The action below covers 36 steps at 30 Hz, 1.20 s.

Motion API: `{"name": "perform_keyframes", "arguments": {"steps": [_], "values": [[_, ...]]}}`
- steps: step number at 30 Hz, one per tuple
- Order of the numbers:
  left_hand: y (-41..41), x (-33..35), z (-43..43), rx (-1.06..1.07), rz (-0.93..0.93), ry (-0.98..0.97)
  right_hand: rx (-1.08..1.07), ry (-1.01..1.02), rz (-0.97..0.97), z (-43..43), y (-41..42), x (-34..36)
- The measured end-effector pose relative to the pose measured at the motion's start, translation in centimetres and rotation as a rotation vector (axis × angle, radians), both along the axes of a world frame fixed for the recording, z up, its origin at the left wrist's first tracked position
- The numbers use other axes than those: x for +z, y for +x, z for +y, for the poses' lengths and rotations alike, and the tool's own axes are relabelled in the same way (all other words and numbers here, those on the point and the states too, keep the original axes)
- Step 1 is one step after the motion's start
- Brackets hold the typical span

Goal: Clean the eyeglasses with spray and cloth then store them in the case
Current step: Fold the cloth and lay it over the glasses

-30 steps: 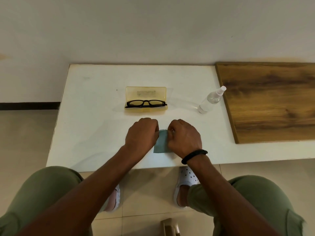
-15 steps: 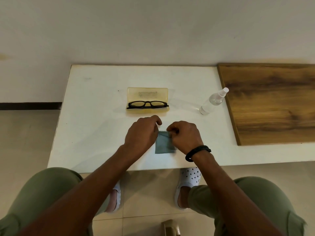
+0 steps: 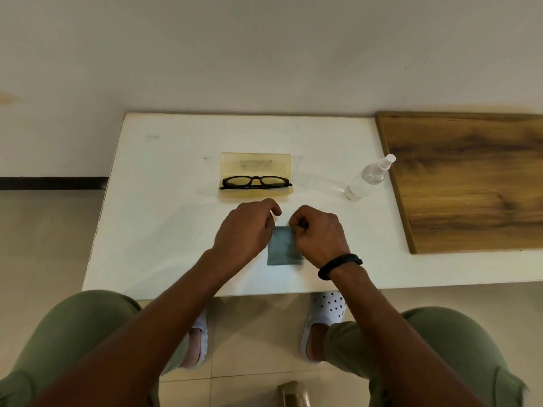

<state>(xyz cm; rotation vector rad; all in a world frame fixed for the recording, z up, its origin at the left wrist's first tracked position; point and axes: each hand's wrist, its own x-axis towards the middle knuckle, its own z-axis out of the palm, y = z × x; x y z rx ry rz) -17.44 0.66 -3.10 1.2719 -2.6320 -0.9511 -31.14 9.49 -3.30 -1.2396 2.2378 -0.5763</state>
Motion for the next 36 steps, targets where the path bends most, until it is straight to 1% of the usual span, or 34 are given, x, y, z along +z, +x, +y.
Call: {"name": "perform_keyframes", "arguments": {"steps": [7,14,20,24,29,34,36], "values": [[0.0,0.4,-0.3,-0.025,0.010,-0.005,0.050,-0.118,0.052,0.1,0.2,0.0],[1.3,1.3,0.1,-0.059,0.030,0.049,0.066,-0.142,0.022,1.3,0.2,0.5],[2.1,1.6,1.5,-0.094,0.009,0.089,0.125,-0.099,0.019,3.0,0.4,0.8],[2.4,1.4,2.4,-0.132,-0.038,0.076,0.159,-0.043,0.043,3.5,0.7,0.8],[2.5,1.1,2.9,-0.175,-0.100,0.028,0.210,-0.003,0.112,3.8,1.3,0.9],[2.9,1.0,2.8,-0.182,-0.110,0.056,0.320,0.129,0.213,4.4,0.9,1.4],[3.1,1.2,2.5,-0.169,-0.118,0.058,0.283,0.118,0.234,4.6,0.4,1.9]]}}
